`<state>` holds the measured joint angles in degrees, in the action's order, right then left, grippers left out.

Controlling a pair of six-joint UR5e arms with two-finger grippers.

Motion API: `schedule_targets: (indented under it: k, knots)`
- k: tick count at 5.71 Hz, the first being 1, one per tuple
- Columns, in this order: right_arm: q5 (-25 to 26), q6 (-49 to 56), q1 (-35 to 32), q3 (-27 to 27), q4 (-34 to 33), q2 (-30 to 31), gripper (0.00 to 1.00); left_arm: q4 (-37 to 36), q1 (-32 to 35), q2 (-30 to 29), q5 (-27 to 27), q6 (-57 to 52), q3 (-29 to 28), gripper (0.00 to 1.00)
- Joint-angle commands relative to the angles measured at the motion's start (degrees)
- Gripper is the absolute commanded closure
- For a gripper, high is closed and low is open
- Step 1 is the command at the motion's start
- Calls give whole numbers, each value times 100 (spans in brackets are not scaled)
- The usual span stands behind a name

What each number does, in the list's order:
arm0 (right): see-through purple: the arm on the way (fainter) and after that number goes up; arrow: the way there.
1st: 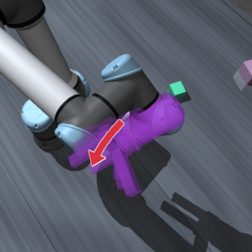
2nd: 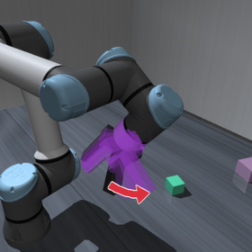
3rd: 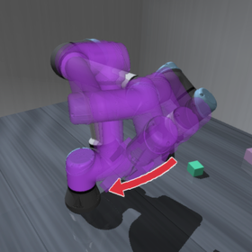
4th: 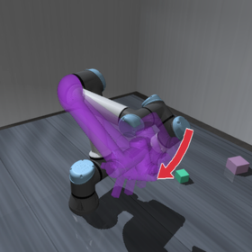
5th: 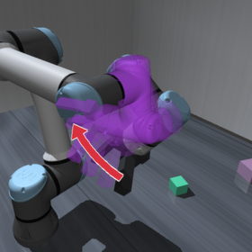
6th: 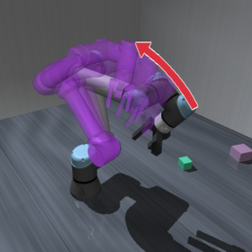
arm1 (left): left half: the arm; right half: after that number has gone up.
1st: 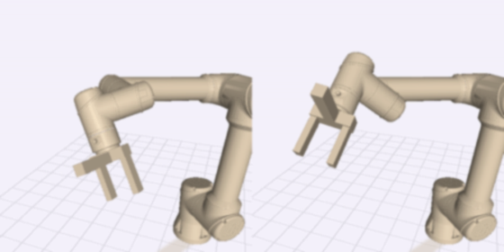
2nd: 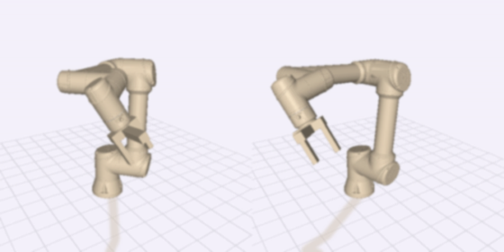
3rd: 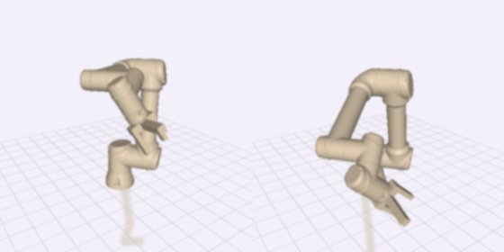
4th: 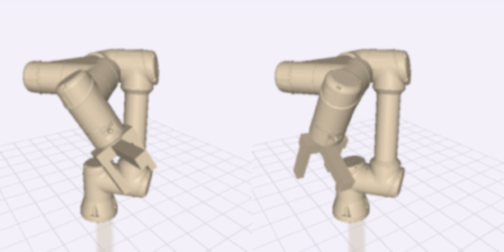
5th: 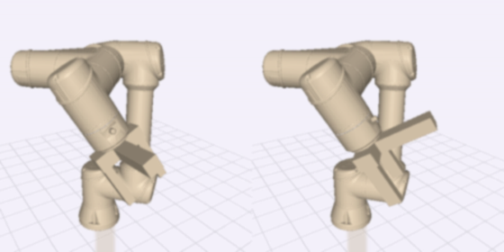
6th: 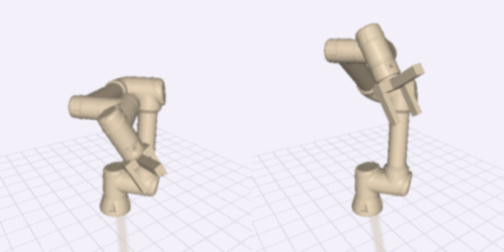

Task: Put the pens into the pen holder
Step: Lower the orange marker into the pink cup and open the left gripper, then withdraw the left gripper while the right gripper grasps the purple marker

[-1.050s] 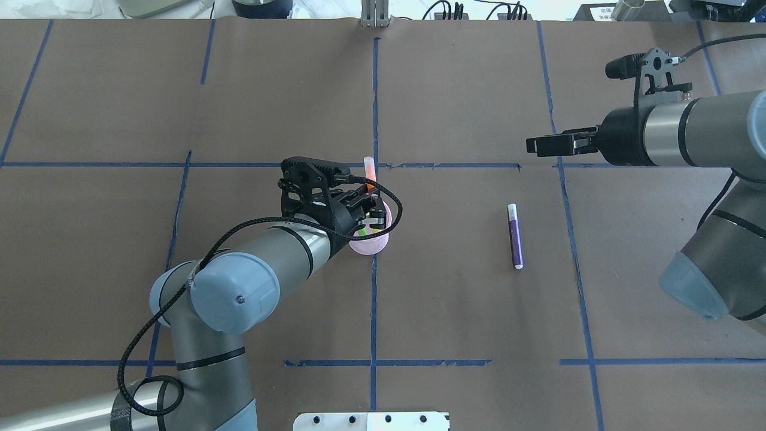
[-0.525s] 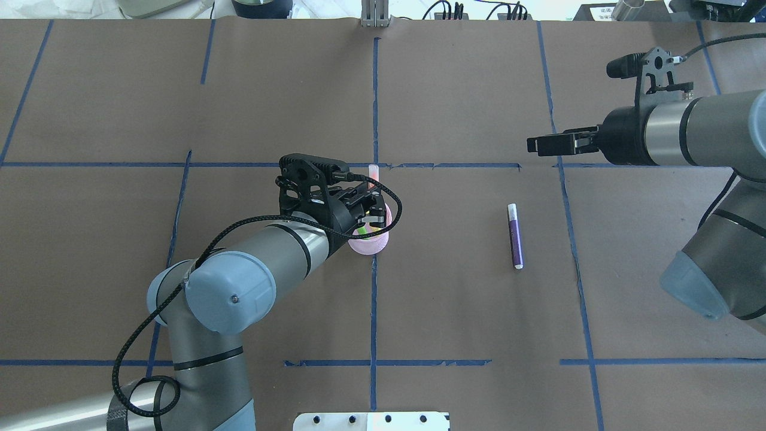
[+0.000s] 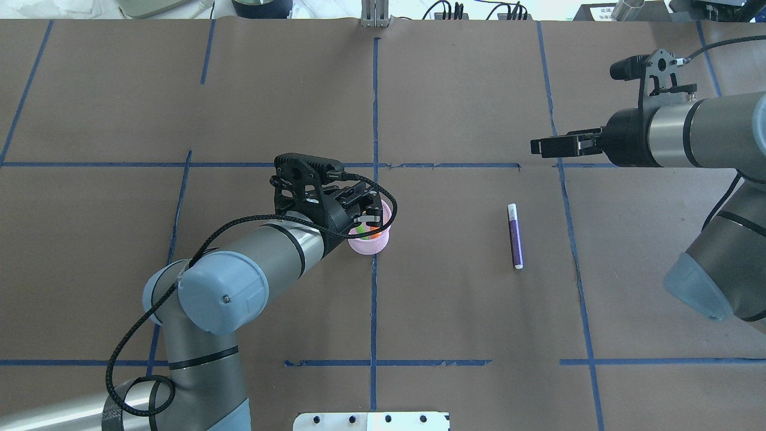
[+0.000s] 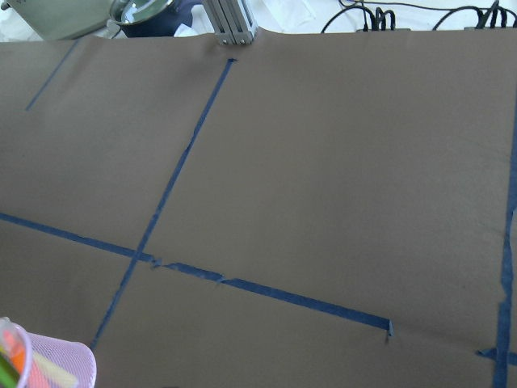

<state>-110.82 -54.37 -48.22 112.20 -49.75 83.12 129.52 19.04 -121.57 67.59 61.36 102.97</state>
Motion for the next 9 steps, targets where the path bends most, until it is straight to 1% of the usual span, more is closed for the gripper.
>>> schedule_targets:
  k: [1, 2, 3, 4, 5, 6, 7, 8, 9]
  knots:
    - [-507, 6, -143, -223, -96, 379, 3, -6, 160, 185, 270, -219, 100, 67]
    - [-536, 6, -153, -260, -549, 433, 2, -6, 466, 439, 751, -221, 109, 62]
    - [-563, 67, -144, -260, -1180, 477, 2, -110, 939, 668, 1443, -229, 127, 58]
    - [-842, 354, -74, -321, -1935, 416, 2, -164, 1439, 983, 2215, -290, 110, 45]
    - [-1010, 357, 135, -348, -2621, 94, 2, -182, 1784, 1273, 2658, -509, 92, 31]
    - [-1003, 357, 329, -426, -3524, -449, 2, -278, 2074, 1642, 2941, -772, 109, 21]
    - [-1003, 357, 487, -740, -4020, -976, 2, -287, 2443, 1959, 3231, -1105, 48, 15]
    - [-976, 288, 663, -1239, -3964, -1382, 2, -496, 2786, 2188, 3443, -1665, 22, 9]
    - [-994, 304, 656, -1488, -3964, -1577, 3, -1099, 3154, 2234, 3662, -2332, 39, 3]
